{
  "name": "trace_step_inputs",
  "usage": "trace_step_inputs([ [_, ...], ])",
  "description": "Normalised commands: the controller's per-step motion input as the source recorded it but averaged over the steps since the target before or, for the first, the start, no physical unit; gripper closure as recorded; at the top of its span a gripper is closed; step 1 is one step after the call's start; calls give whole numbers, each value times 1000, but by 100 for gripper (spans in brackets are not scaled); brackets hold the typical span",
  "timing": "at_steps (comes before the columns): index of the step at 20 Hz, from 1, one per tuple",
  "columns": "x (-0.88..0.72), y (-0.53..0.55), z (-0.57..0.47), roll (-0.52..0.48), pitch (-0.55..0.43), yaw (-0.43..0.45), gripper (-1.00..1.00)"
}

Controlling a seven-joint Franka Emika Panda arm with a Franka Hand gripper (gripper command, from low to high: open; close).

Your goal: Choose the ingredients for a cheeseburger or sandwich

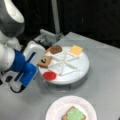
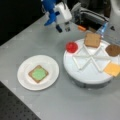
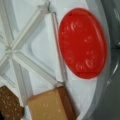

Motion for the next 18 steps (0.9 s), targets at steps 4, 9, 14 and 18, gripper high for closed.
trace_step_inputs([
  [4,330,-246,-43,480,36,201,-100],
  [9,293,-226,-58,368,7,206,-100],
  [14,240,-214,-95,342,-24,169,-100],
  [18,197,-215,-105,314,-38,141,-100],
])
